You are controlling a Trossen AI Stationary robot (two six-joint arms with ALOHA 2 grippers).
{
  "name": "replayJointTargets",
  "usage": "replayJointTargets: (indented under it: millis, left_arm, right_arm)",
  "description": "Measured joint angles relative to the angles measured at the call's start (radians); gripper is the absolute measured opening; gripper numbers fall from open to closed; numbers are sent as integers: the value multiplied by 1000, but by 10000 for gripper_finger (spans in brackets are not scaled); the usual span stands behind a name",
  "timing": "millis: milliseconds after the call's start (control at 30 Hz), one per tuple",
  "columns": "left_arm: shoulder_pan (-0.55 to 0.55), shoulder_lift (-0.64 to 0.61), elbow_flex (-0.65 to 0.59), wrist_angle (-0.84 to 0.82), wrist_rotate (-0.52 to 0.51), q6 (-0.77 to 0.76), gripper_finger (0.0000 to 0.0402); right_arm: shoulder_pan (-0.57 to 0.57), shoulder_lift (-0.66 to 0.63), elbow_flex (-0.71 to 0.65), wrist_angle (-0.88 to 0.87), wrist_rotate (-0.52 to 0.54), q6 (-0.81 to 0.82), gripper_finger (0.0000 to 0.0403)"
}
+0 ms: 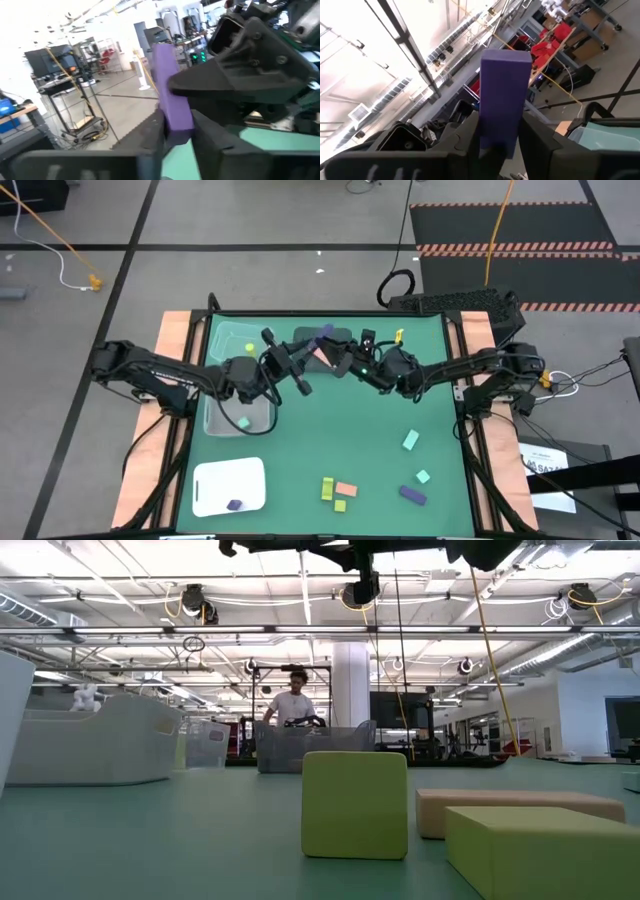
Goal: Sort & place blocks by color
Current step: Put the top violet block into the white bin
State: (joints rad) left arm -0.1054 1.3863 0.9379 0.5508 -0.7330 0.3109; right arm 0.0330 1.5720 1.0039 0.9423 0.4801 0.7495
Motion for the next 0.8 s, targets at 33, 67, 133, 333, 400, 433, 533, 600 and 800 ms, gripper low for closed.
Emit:
replayJointTargets:
  millis: [33, 67, 133, 333, 400, 433, 533, 600, 800]
  left_arm:
    - [0, -1, 0, 1, 3, 1, 57]
    - [0, -1, 0, 0, 2, -1, 57]
    - [0, -1, 0, -2, 0, -9, 57]
    - [-7, -7, 0, 4, 26, -25, 59]
    - [-10, -7, 0, 10, 28, -28, 61]
    - [-12, -7, 0, 13, 27, -32, 61]
    - [-15, -7, 0, 14, 20, -33, 60]
    - [-15, -7, 0, 29, 20, -42, 60]
    - [-22, -9, 1, 98, 15, -28, 62]
  right_arm:
    - [0, -1, 0, 0, 1, -1, 96]
    - [0, -1, 0, -3, 2, -2, 98]
    - [0, -1, 0, -8, 3, -3, 106]
    - [-6, -2, -1, -33, -60, -60, 162]
    - [-17, -17, -1, -70, -106, -66, 187]
    - [-21, -28, -1, -96, -124, -66, 199]
    - [-36, -64, -1, -199, -201, -66, 231]
    - [-45, -94, 1, -286, -276, -66, 247]
    - [-50, -175, -2, -631, -410, -65, 262]
